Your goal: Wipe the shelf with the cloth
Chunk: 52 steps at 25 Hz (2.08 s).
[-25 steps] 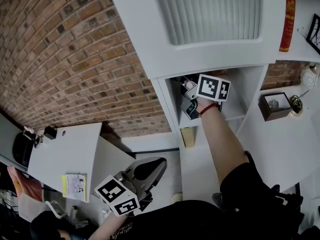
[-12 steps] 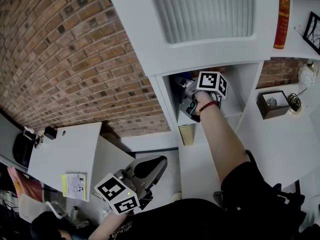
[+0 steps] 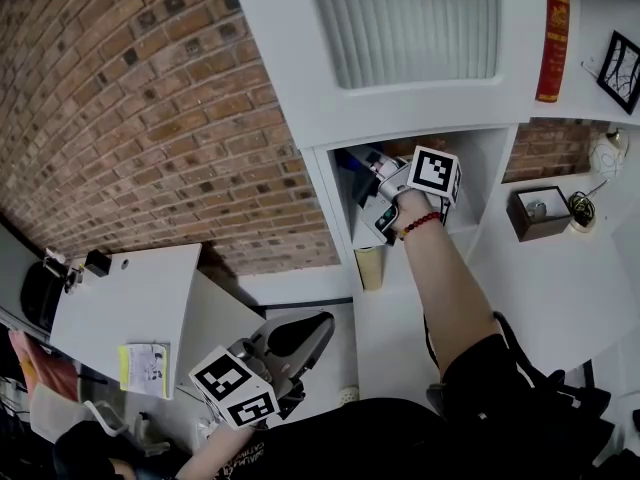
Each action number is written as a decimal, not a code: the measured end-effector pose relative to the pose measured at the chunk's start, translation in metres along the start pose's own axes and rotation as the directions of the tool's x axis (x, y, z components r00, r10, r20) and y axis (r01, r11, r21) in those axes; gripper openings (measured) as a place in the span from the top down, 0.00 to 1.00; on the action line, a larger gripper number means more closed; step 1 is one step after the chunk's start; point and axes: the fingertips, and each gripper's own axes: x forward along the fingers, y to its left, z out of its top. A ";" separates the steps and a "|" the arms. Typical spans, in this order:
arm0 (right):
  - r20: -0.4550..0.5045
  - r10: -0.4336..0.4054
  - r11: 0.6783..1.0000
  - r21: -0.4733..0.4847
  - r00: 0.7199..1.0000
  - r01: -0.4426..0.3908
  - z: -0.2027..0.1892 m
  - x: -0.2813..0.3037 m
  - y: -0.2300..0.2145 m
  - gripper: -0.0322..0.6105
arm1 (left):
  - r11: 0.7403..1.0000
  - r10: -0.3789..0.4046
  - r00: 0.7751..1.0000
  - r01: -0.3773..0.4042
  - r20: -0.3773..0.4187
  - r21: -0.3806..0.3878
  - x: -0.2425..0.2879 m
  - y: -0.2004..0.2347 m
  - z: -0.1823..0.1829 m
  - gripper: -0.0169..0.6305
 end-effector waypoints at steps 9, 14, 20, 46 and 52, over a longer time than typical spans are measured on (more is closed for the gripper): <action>0.003 0.183 0.980 -0.080 0.983 -0.182 -0.002 0.003 0.059 0.86 | 1.000 0.000 1.000 0.000 0.016 0.004 -0.013 -0.013 0.002 0.98; -0.010 0.182 0.980 -0.078 0.983 -0.182 -0.010 0.002 0.058 0.86 | 1.000 0.004 1.000 -0.005 0.030 0.009 -0.022 -0.016 0.003 0.98; -0.034 -0.004 0.999 -0.050 0.999 0.003 -0.025 -0.008 0.017 0.86 | 1.000 -0.008 0.999 0.008 0.041 0.003 -0.026 -0.019 0.001 0.98; 0.116 -0.016 0.990 0.139 0.993 -0.001 -0.013 -0.028 0.036 0.88 | 0.999 -0.047 0.996 0.047 0.075 -0.003 -0.035 -0.028 0.002 0.98; 0.076 0.174 0.983 0.042 0.982 -0.177 -0.018 -0.017 0.081 0.87 | 0.999 -0.035 0.997 0.035 0.076 -0.001 -0.040 -0.030 0.000 0.98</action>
